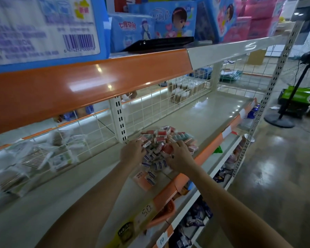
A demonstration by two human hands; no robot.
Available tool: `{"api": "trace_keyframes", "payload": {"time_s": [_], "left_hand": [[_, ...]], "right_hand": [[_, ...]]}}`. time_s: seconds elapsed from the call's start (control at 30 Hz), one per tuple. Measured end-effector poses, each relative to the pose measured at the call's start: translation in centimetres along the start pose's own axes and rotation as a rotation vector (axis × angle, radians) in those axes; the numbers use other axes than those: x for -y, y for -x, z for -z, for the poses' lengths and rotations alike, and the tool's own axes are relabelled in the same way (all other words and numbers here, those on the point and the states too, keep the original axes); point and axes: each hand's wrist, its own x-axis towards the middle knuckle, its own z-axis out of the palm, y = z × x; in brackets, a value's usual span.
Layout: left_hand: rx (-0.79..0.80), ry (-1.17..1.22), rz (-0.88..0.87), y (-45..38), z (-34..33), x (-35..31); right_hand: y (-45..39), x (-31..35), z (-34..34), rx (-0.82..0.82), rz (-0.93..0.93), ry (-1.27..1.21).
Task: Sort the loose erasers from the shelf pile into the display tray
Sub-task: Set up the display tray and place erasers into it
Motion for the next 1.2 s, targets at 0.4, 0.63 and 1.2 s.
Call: {"api": "trace_keyframes", "payload": {"time_s": [0.4, 0.63, 1.2], "left_hand": [[0.061, 0.787, 0.247, 5.2, 5.1, 1.9], [0.005, 0.797, 0.386, 10.1, 8.2, 6.9], [-0.129, 0.588, 0.633, 31.3, 20.9, 23.1]], "right_hand": [[0.6, 4.1, 1.5, 0.161, 0.186, -0.389], [1.1, 9.2, -1.1, 0.366, 0.279, -0.439], [9.9, 32.0, -9.9, 0.996, 0.619, -0.369]]}}
